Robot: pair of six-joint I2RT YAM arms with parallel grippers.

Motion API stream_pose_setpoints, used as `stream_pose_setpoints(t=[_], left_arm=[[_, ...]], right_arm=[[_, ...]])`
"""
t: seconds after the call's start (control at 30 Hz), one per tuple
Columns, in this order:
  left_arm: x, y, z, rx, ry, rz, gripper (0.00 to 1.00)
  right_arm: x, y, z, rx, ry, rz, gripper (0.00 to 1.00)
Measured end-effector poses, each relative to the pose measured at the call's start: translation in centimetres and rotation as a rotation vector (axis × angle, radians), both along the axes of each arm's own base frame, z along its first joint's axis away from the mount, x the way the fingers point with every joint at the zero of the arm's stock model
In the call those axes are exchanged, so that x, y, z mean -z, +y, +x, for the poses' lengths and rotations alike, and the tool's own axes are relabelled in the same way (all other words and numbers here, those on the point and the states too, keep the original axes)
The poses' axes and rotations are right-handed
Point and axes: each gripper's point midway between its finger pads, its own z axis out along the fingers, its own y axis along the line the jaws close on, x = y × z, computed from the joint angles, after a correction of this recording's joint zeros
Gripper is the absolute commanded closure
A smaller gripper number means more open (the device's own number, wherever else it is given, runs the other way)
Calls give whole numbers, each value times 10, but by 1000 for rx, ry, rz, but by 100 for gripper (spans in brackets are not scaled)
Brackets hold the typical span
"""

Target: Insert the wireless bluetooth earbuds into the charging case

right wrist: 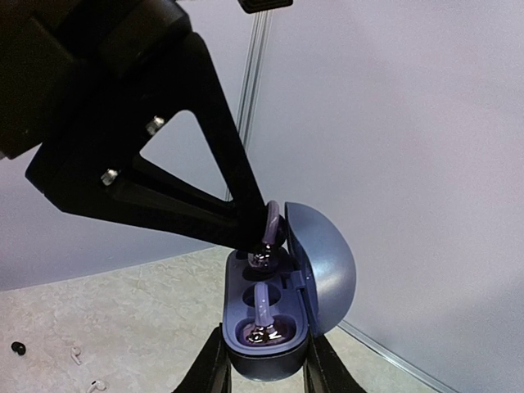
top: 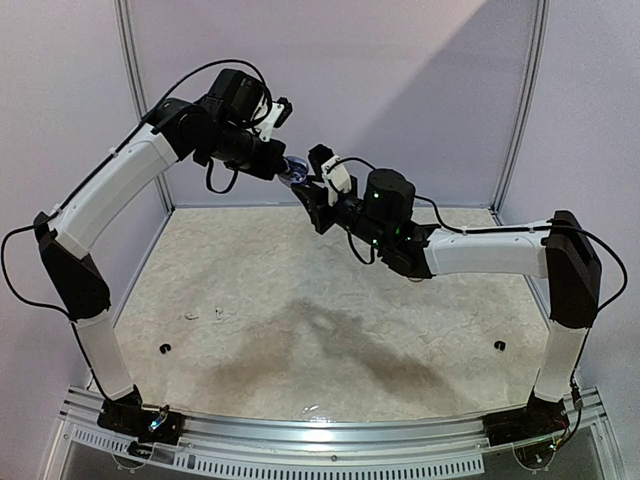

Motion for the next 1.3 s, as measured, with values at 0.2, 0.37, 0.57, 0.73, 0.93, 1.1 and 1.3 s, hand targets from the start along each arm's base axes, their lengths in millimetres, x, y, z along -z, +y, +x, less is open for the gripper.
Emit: stream_pose_setpoints(t=[0.2, 0.37, 0.57, 0.73, 0.93, 1.1, 1.3], left_arm=[[0, 2, 2, -12, -10, 7, 100], [3, 0, 2, -8, -3, 2, 100], [4, -5, 0, 8, 1, -6, 100], [5, -6, -1, 10, 4, -3, 100], [7, -2, 1, -11, -9, 22, 100], [5, -3, 2, -17, -22, 26, 100], [9, -5, 4, -8, -31, 35, 94]], right_arm=[[0, 0, 0, -3, 9, 8, 100], [1, 1, -1, -6, 11, 7, 100], [2, 1, 0, -7, 20, 7, 100], [3, 0, 0, -6, 37, 18, 100], [1, -1, 2, 7, 55, 40, 100], [0, -2, 2, 5, 64, 57, 100], [-1, -2, 2, 3, 68, 66, 100]])
